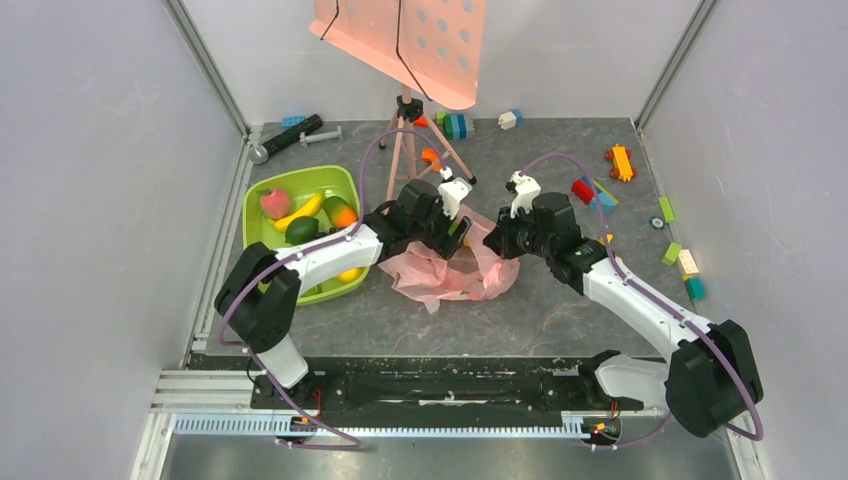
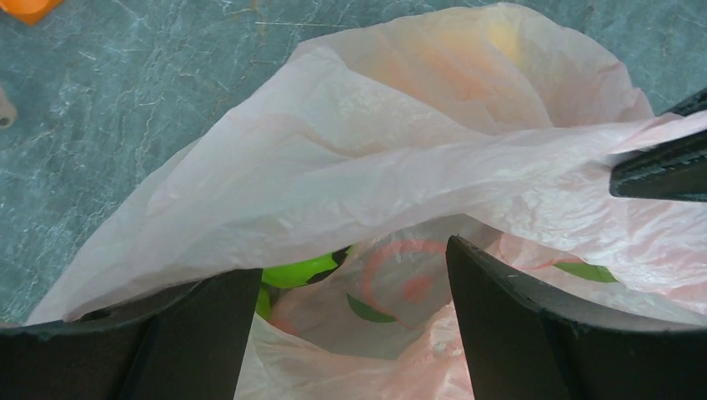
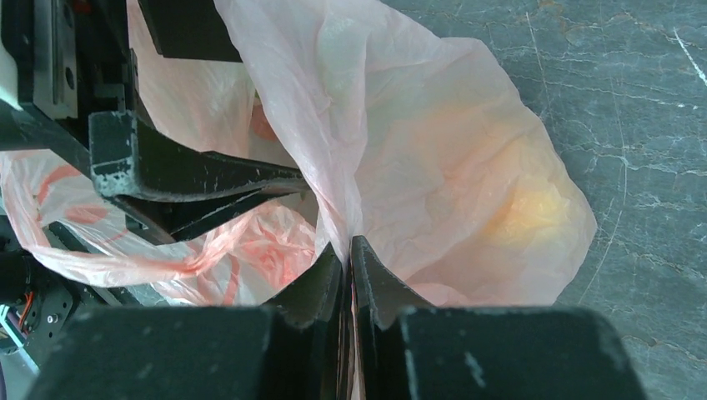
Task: Take the fake fruits out of the plastic bag
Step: Take out the fake fruit from the plastic bag.
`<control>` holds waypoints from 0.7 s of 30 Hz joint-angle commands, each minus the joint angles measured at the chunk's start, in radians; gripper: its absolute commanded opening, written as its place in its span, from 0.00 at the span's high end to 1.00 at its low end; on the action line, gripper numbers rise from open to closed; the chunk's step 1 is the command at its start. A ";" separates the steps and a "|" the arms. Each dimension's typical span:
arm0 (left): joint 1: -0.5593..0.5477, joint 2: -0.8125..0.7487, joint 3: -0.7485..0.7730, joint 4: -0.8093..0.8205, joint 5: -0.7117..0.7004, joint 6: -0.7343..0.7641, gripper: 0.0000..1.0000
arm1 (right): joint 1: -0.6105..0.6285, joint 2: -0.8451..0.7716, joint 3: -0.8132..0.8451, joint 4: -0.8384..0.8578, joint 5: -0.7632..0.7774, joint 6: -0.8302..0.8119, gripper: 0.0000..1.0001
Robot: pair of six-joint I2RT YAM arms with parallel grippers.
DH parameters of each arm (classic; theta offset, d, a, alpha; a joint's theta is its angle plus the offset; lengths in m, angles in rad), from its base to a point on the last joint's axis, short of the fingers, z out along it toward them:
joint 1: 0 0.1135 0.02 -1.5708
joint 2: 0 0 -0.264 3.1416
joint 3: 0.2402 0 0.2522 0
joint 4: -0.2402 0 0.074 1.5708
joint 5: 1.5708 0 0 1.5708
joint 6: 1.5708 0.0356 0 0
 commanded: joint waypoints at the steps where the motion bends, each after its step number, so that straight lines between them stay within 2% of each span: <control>1: 0.017 0.017 0.049 0.055 -0.068 0.055 0.12 | -0.007 -0.017 -0.012 0.017 -0.015 -0.007 0.91; 14: 0.032 0.130 0.112 0.090 -0.160 0.056 0.07 | -0.007 -0.012 -0.020 0.023 -0.028 -0.005 0.91; 21: 0.038 0.179 0.139 0.134 -0.118 0.016 0.05 | -0.007 -0.004 -0.027 0.032 -0.032 -0.006 0.91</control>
